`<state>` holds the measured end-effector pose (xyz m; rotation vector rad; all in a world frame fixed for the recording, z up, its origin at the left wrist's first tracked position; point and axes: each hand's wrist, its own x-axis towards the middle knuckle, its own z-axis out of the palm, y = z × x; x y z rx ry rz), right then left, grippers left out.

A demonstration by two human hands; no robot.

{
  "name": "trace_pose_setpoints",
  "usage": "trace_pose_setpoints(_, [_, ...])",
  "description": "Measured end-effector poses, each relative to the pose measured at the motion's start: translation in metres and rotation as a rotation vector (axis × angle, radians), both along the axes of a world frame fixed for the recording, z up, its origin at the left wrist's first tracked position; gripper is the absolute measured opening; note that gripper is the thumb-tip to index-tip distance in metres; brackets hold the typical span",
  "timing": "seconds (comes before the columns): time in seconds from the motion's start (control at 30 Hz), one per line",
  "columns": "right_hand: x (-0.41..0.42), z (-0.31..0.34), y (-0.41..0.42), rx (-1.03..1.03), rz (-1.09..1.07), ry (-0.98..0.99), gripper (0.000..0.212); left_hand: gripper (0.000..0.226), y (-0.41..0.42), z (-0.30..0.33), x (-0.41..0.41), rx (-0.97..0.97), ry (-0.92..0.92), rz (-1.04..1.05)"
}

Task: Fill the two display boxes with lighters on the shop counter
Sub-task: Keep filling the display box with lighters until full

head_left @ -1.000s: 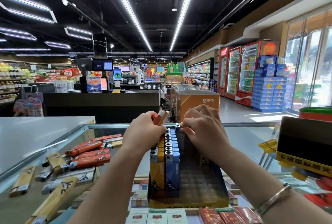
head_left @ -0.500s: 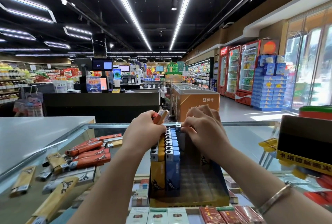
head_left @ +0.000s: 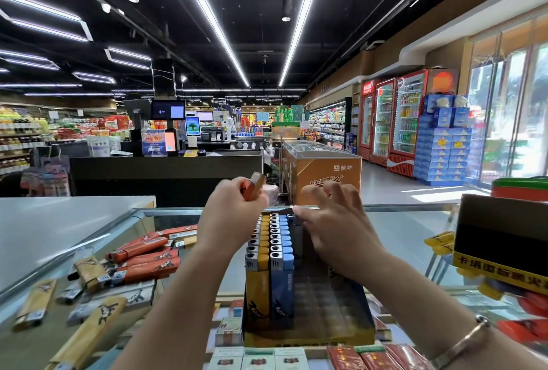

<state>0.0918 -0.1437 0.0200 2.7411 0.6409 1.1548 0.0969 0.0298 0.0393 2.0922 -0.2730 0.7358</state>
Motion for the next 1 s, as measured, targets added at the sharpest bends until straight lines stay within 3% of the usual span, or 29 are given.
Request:
trace_pose_setpoints(0.17, [-0.005,0.008,-0.003,0.476,0.171,-0.066,0.031,0.015,-0.002,0.013,-0.011,-0.311,-0.085,-0.179])
trace_pose_setpoints(0.33, [-0.014,0.014,0.003,0.77,0.425,0.15,0.023,0.024,-0.006,0.02,-0.023,-0.567,0.028,-0.381])
trace_pose_setpoints(0.53, [-0.029,0.02,0.016,0.965,0.742,0.443,0.032,0.024,-0.01,0.02,-0.024,-0.554,0.109,-0.535])
trace_pose_setpoints(0.67, [-0.032,0.021,0.019,1.018,0.82,0.479,0.044,0.03,-0.014,0.017,-0.024,-0.494,0.079,-0.573])
trace_pose_setpoints(0.8, [-0.031,0.024,0.012,1.152,0.843,0.486,0.026,0.039,-0.018,0.017,-0.022,-0.52,0.044,-0.538])
trace_pose_setpoints(0.93, [-0.029,0.034,-0.007,1.472,0.887,0.478,0.028,0.048,-0.019,0.017,-0.022,-0.534,0.011,-0.434])
trace_pose_setpoints(1.0, [-0.028,0.04,-0.017,1.534,0.867,0.448,0.029,0.052,-0.017,0.017,-0.025,-0.528,-0.005,-0.408])
